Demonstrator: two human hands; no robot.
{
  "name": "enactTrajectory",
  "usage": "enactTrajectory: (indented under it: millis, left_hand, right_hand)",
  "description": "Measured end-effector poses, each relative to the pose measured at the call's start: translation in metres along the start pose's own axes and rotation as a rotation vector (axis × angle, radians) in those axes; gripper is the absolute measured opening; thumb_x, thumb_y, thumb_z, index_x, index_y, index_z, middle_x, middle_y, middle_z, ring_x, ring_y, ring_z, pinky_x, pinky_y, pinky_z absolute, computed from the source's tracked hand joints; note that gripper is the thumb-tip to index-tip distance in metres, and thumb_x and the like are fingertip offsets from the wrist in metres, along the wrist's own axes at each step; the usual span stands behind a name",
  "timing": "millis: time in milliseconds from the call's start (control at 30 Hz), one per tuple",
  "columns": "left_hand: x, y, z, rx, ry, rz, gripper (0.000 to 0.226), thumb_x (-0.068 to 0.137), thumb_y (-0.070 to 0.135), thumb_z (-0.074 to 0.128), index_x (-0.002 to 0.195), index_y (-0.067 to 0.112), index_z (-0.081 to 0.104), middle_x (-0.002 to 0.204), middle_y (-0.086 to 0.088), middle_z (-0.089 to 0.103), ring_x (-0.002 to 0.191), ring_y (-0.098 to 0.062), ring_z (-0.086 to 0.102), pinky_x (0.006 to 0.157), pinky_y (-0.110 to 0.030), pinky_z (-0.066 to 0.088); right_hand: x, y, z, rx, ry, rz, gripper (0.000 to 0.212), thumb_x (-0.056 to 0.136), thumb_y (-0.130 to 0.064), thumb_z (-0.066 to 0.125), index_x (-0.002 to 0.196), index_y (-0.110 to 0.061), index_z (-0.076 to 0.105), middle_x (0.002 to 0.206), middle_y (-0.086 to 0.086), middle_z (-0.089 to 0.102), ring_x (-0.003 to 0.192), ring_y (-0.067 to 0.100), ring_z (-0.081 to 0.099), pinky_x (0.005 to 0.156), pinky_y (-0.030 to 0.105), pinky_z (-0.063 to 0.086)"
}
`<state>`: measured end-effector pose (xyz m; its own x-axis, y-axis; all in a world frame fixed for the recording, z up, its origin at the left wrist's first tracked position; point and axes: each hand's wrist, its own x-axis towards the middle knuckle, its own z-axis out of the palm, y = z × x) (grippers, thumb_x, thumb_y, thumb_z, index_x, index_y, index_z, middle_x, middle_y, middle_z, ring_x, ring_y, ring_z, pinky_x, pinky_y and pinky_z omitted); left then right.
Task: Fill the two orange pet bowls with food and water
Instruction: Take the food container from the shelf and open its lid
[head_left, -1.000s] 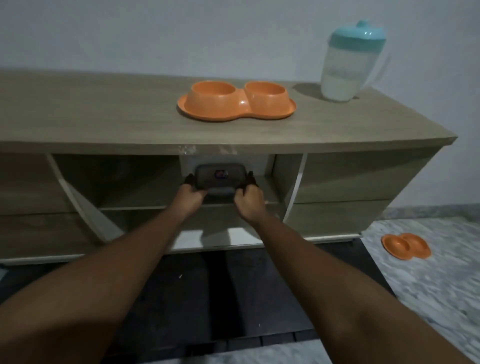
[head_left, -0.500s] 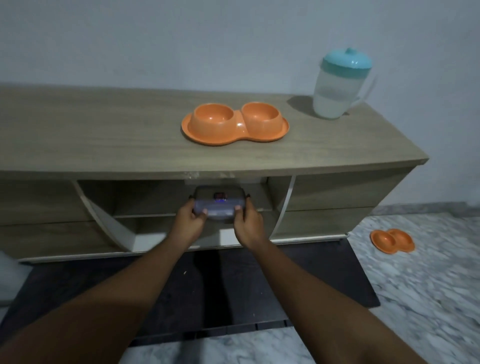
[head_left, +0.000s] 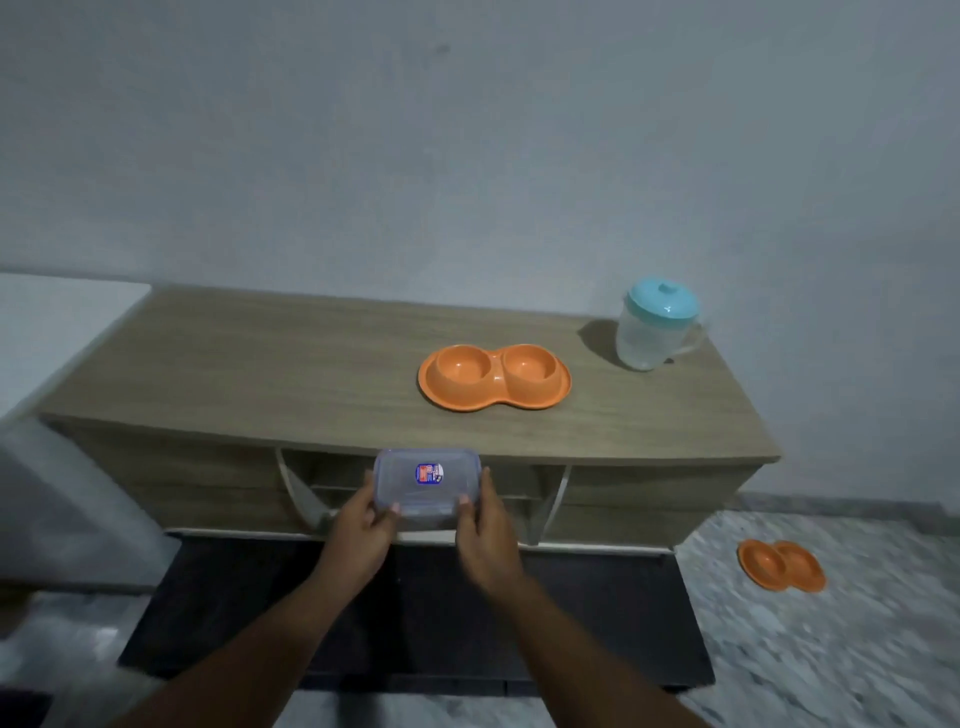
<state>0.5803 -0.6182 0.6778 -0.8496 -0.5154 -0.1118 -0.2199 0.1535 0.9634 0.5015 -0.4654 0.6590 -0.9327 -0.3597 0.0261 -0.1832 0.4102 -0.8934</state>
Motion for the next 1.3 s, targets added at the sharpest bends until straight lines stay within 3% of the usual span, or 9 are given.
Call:
enactTrajectory:
  millis: [133, 300, 467, 600, 833, 967, 1100, 1200, 1300]
  left_hand:
    - [0.032, 0.036, -0.026, 0.051, 0.055, 0.091, 0.04, 0.095, -0.006, 0.056, 0.135, 0.0, 0.052, 0.119, -0.014, 0.066, 0.108, -0.023, 0.064, 0.082, -0.003, 0.047]
    - [0.1, 0.048, -0.067, 0.043, 0.091, 0.123, 0.041, 0.095, -0.003, 0.058, 0.136, 0.001, 0.051, 0.129, -0.019, 0.062, 0.116, -0.022, 0.064, 0.097, -0.018, 0.048]
    - [0.189, 0.01, -0.127, 0.206, 0.092, 0.057, 0.062, 0.08, 0.052, 0.06, 0.138, 0.032, 0.05, 0.117, 0.004, 0.07, 0.107, -0.016, 0.069, 0.096, -0.043, 0.055]
    - [0.253, -0.022, -0.157, 0.296, 0.046, 0.031, 0.054, 0.079, 0.064, 0.056, 0.13, 0.047, 0.048, 0.112, 0.012, 0.069, 0.103, -0.016, 0.07, 0.093, -0.049, 0.055]
    - [0.282, -0.028, -0.153, 0.322, -0.02, 0.01, 0.059, 0.079, 0.06, 0.055, 0.135, 0.05, 0.043, 0.117, 0.011, 0.068, 0.105, -0.017, 0.07, 0.094, -0.048, 0.055]
    - [0.279, -0.025, -0.149, 0.316, -0.008, 0.026, 0.064, 0.079, 0.056, 0.054, 0.141, 0.052, 0.04, 0.126, 0.013, 0.066, 0.113, -0.014, 0.068, 0.099, -0.046, 0.054]
    - [0.278, -0.005, -0.16, 0.375, 0.086, -0.1, 0.041, 0.083, 0.065, 0.044, 0.122, 0.059, 0.057, 0.1, 0.01, 0.077, 0.093, -0.024, 0.074, 0.084, -0.048, 0.06]
    - [0.287, 0.025, -0.165, 0.244, 0.092, -0.299, 0.033, 0.087, 0.058, 0.057, 0.1, 0.033, 0.074, 0.078, 0.002, 0.077, 0.071, -0.02, 0.077, 0.069, -0.046, 0.063]
    - [0.295, 0.044, -0.165, 0.205, 0.042, -0.408, 0.028, 0.09, 0.043, 0.066, 0.1, 0.018, 0.073, 0.082, -0.01, 0.076, 0.074, -0.023, 0.076, 0.063, -0.037, 0.061]
  right_hand:
    - [0.036, -0.049, 0.001, 0.009, 0.031, -0.131, 0.057, 0.096, -0.04, 0.04, 0.145, -0.011, 0.039, 0.131, 0.009, 0.061, 0.118, 0.024, 0.058, 0.097, 0.033, 0.047]
    - [0.102, -0.091, 0.031, 0.02, 0.039, -0.214, 0.061, 0.095, -0.042, 0.038, 0.145, -0.006, 0.038, 0.134, 0.013, 0.057, 0.12, 0.027, 0.056, 0.101, 0.036, 0.044]
    - [0.17, -0.103, 0.09, 0.035, 0.008, -0.241, 0.053, 0.095, -0.043, 0.038, 0.135, -0.009, 0.046, 0.121, 0.009, 0.063, 0.109, 0.023, 0.06, 0.093, 0.043, 0.049]
    - [0.209, -0.106, 0.127, 0.026, 0.017, -0.169, 0.055, 0.094, -0.046, 0.039, 0.136, -0.01, 0.044, 0.12, 0.008, 0.065, 0.107, 0.024, 0.062, 0.091, 0.041, 0.051]
    - [0.233, -0.092, 0.142, 0.024, 0.044, -0.116, 0.048, 0.1, -0.03, 0.045, 0.143, -0.009, 0.04, 0.127, 0.004, 0.062, 0.111, 0.015, 0.059, 0.093, 0.026, 0.046]
    - [0.235, -0.093, 0.137, 0.04, 0.031, -0.141, 0.039, 0.099, -0.026, 0.049, 0.136, -0.014, 0.047, 0.116, -0.006, 0.063, 0.103, 0.005, 0.06, 0.084, 0.005, 0.041]
    - [0.252, -0.095, 0.122, -0.194, 0.004, -0.02, 0.039, 0.093, -0.048, 0.05, 0.121, -0.021, 0.053, 0.113, 0.004, 0.07, 0.103, 0.026, 0.066, 0.086, 0.038, 0.053]
    - [0.275, -0.106, 0.108, -0.318, -0.061, 0.1, 0.045, 0.089, -0.052, 0.055, 0.117, -0.017, 0.06, 0.111, 0.007, 0.071, 0.106, 0.027, 0.065, 0.089, 0.037, 0.051]
    - [0.291, -0.115, 0.102, -0.281, -0.165, 0.193, 0.047, 0.086, -0.039, 0.066, 0.11, 0.001, 0.066, 0.105, 0.018, 0.071, 0.101, 0.031, 0.066, 0.086, 0.041, 0.051]
